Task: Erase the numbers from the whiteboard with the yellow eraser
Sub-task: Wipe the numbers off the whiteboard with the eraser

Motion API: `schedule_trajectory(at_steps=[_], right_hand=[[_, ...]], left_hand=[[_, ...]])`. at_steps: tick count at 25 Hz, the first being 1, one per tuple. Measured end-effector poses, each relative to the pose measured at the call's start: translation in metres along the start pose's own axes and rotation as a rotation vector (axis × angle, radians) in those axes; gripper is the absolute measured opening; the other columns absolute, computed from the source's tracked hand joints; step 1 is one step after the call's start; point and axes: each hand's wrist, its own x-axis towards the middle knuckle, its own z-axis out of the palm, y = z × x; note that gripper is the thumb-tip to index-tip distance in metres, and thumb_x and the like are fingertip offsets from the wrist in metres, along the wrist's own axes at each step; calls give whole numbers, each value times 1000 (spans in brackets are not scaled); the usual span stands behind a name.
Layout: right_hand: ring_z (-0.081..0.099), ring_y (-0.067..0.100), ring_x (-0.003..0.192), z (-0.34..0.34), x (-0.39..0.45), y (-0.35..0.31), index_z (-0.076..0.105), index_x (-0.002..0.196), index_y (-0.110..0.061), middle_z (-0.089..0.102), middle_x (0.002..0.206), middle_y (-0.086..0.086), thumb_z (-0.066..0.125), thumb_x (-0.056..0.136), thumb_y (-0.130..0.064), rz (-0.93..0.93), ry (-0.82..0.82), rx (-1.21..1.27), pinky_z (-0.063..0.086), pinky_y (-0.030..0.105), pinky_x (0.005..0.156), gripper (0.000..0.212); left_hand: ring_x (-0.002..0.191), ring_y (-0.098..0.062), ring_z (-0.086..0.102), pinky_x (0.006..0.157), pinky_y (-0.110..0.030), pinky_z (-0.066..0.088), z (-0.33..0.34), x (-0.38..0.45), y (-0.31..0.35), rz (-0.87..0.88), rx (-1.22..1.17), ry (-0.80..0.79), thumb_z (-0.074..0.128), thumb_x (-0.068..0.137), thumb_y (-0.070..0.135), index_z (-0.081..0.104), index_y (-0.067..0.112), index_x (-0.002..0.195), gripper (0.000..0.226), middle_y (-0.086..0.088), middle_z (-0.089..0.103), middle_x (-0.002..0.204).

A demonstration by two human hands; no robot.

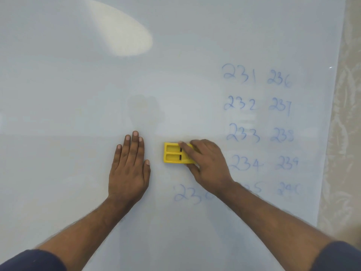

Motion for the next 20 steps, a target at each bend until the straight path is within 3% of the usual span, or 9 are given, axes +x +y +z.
schedule_trajectory(at_steps=[5, 10, 15, 20], right_hand=[[52, 32, 97, 23, -66, -20, 52, 138, -18, 59, 116, 9, 61, 90, -11, -260, -151, -4, 42, 42, 90, 49], [54, 30, 102, 5, -115, 18, 52, 138, -23, 60, 116, 5, 55, 92, -4, -440, -267, -108, 34, 40, 104, 49], [56, 35, 99, -19, -53, 41, 54, 135, -19, 60, 113, 10, 69, 85, -15, -118, -135, -77, 42, 42, 90, 53], [57, 35, 104, -6, -33, 30, 53, 139, -15, 60, 117, 13, 69, 88, -18, 36, -2, -28, 44, 44, 94, 54]], left_hand=[[157, -29, 15, 129, -45, 11, 2, -2, -2, 18, 4, 8, 32, 104, 27, 23, 1, 159, 62, -13, 17, 169], [158, -28, 13, 129, -44, 9, 0, -2, -4, 42, 25, -16, 29, 105, 29, 19, 2, 160, 62, -12, 15, 170], [159, -27, 8, 130, -42, 4, 2, -3, -1, 25, 34, -30, 27, 105, 29, 15, 2, 161, 63, -11, 11, 170], [159, -26, 6, 129, -43, 4, 2, -3, -1, 28, 23, -16, 29, 105, 28, 15, 2, 161, 63, -11, 9, 170]])
